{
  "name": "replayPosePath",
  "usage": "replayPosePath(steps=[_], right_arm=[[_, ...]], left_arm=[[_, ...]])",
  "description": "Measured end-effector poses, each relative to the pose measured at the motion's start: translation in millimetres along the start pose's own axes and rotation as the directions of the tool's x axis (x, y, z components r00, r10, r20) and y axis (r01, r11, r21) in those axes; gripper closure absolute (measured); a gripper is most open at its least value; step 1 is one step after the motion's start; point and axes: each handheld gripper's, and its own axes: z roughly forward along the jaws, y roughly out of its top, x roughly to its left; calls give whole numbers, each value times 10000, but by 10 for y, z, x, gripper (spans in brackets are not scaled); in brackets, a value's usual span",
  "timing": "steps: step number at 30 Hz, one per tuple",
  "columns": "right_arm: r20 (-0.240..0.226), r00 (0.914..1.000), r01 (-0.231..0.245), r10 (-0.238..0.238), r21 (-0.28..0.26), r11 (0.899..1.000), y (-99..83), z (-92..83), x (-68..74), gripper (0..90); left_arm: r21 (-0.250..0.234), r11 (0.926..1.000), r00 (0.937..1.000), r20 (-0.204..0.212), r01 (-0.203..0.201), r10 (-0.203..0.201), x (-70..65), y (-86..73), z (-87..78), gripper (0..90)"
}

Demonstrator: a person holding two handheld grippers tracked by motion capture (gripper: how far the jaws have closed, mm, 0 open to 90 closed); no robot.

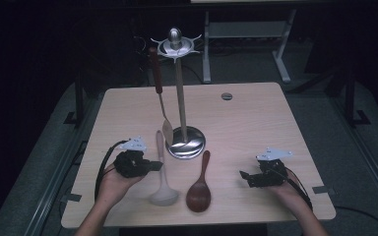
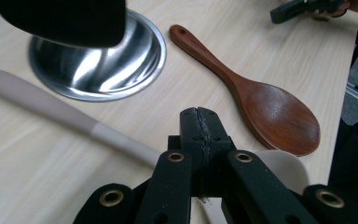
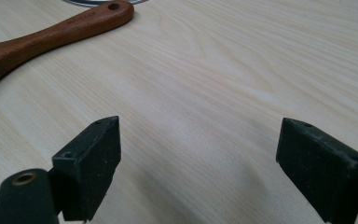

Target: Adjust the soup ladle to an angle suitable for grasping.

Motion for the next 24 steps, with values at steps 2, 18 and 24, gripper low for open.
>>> replayPosePath(steps=[2, 18, 24], right_arm=[[88, 10000, -37, 36, 31, 10000, 1, 10, -6, 138], [103, 9998, 143, -144, 73, 9999, 2, 37, -18, 138], [143, 9998, 168, -170, 125, 9998, -2, 42, -14, 138]], left_arm=[[174, 9998, 9997, 224, 72, -76, -9, -39, 82, 899], [1016, 9948, 9979, 642, -34, -32, -82, -186, 534, 898], [1590, 9871, 9990, 440, -164, 95, -104, -204, 625, 898]])
